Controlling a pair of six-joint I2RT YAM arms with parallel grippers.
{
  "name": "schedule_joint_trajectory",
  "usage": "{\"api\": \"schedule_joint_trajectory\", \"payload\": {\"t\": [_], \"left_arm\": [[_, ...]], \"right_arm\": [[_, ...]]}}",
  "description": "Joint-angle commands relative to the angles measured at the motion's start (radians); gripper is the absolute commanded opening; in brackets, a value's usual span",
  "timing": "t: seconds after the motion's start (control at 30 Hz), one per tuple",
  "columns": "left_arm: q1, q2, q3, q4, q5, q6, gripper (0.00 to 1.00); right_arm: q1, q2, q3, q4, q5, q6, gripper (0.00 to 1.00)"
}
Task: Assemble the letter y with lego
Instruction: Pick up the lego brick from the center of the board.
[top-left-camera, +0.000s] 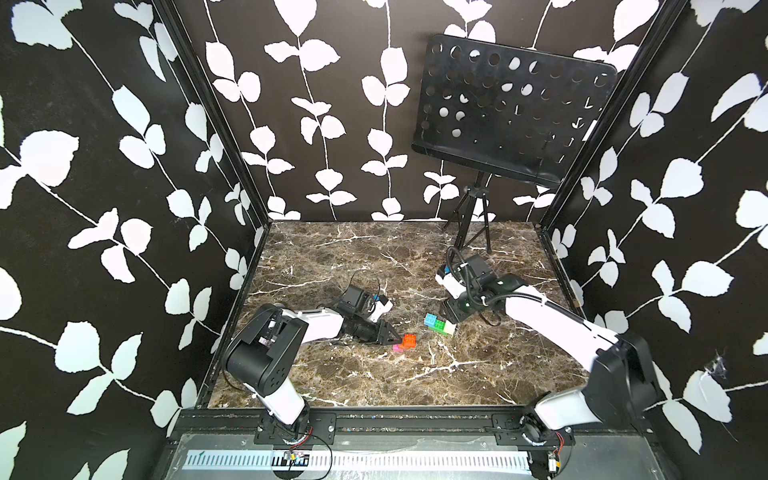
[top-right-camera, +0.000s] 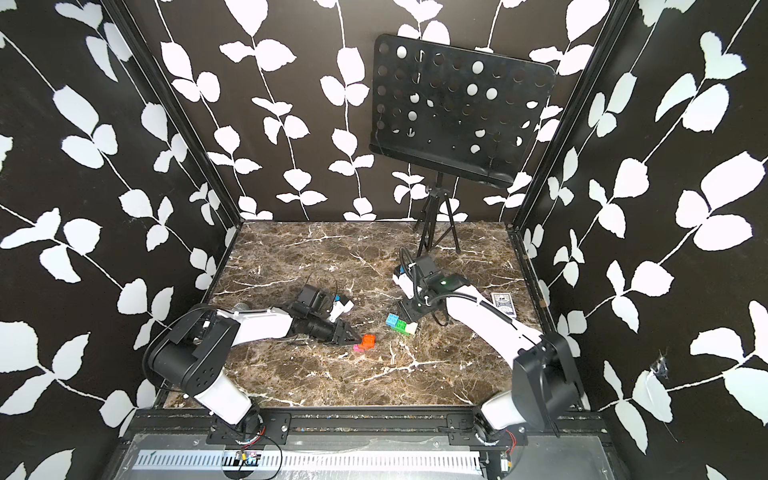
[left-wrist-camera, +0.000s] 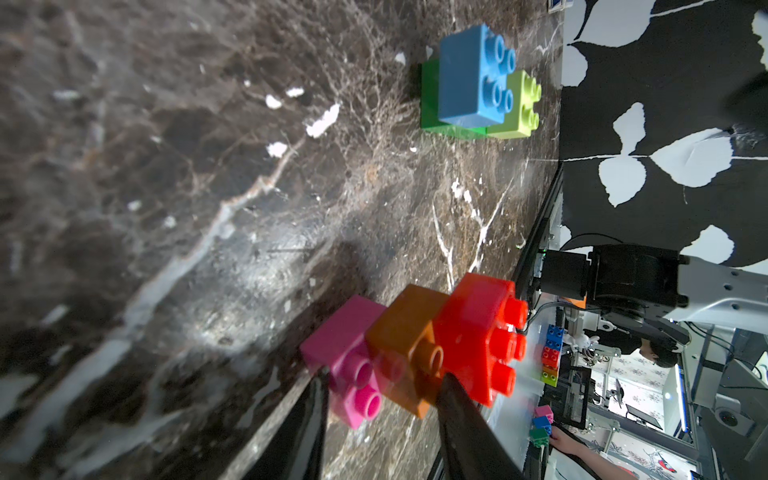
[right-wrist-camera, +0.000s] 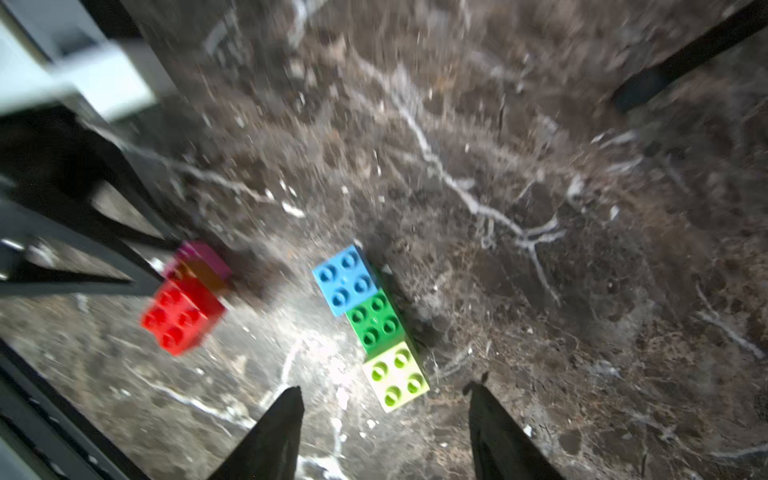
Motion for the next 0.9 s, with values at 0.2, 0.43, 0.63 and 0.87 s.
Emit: {"api": "schedule_joint_trajectory", "payload": {"t": [0.2,0.43,0.63,0.87], "left_arm": [[-0.009,0.027,-0.016,-0.062,-0.156,0.013,0.43],[-0.01,0.016,-0.018,-0.062,-0.157,0.014,0.43],[-0.01,0.013,-0.018,-0.06,-0.155,0.014,0.43],[-0.011,0.015,-0.019,-0.059,-0.156,0.014,0.43]], "right_arm": [[0.068,0.151,0.042,-0.046,0.067,-0.306,0.6],[0.07,0.238,0.085,-0.036,0.06,-0.335,0.6],[0.07,0.284,0.1,-0.034,0.059,-0.345,0.58],[0.069,0.32,0.109,-0.009,0.045,-0.346,0.54]]}}
